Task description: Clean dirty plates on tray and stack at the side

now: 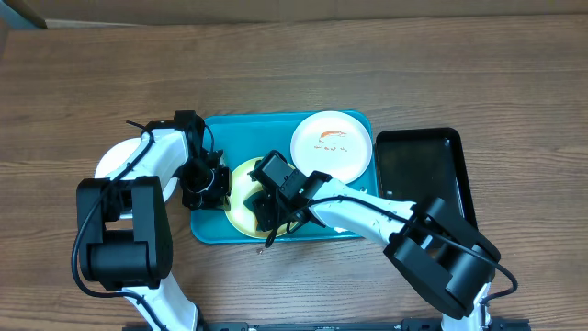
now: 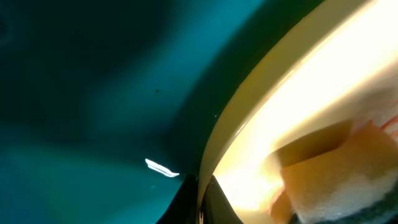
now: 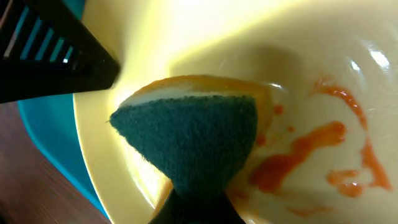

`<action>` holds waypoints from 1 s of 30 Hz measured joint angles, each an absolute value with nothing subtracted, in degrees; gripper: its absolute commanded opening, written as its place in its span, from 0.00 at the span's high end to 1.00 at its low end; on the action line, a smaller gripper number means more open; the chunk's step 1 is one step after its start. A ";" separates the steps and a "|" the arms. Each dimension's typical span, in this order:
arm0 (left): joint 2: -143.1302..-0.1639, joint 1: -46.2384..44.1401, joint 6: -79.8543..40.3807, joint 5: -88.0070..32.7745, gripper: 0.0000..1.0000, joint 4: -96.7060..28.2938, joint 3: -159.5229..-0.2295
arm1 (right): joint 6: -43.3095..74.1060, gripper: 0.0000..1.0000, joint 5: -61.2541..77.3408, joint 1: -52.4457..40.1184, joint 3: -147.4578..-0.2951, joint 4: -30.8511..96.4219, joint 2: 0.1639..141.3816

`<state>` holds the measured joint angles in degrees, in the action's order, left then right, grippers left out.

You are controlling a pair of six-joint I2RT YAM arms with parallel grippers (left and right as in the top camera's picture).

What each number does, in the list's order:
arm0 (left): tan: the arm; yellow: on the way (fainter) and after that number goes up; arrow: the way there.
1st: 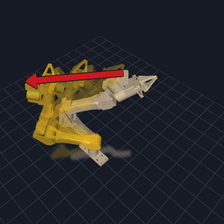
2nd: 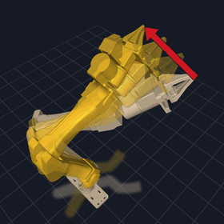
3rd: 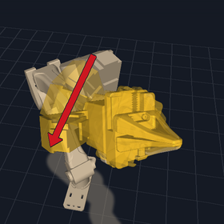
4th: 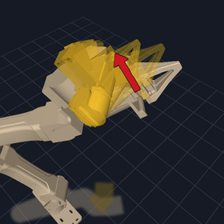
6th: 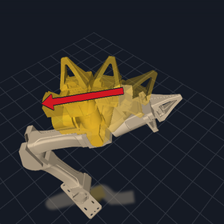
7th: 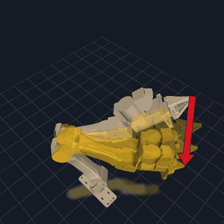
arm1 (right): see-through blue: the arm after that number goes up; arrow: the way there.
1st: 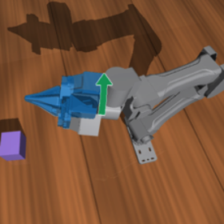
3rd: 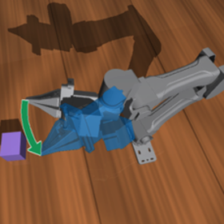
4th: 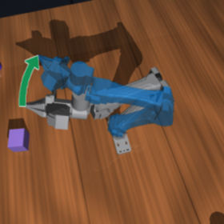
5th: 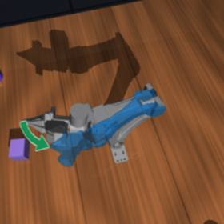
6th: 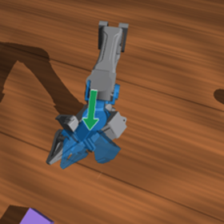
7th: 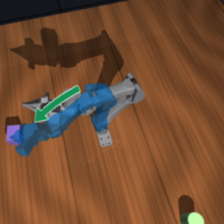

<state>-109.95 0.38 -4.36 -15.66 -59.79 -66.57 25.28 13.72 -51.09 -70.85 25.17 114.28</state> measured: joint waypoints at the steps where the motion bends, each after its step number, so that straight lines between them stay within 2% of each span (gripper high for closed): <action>1: -109.95 0.38 -4.36 -15.70 0.96 -59.81 -66.57 | 25.30 0.96 13.32 -50.98 -70.91 25.58 114.28; 15: -110.06 0.30 -4.38 -16.53 0.96 -59.79 -66.41 | 25.47 0.96 10.28 -41.85 -73.19 32.75 114.17; 24: -110.06 0.30 -4.38 -16.51 0.96 -59.81 -66.37 | 23.46 0.96 13.19 -43.51 -73.19 32.86 114.17; 30: -110.06 0.30 -4.38 -16.51 0.96 -59.83 -66.37 | 19.66 0.96 13.04 -45.01 -78.17 39.62 114.17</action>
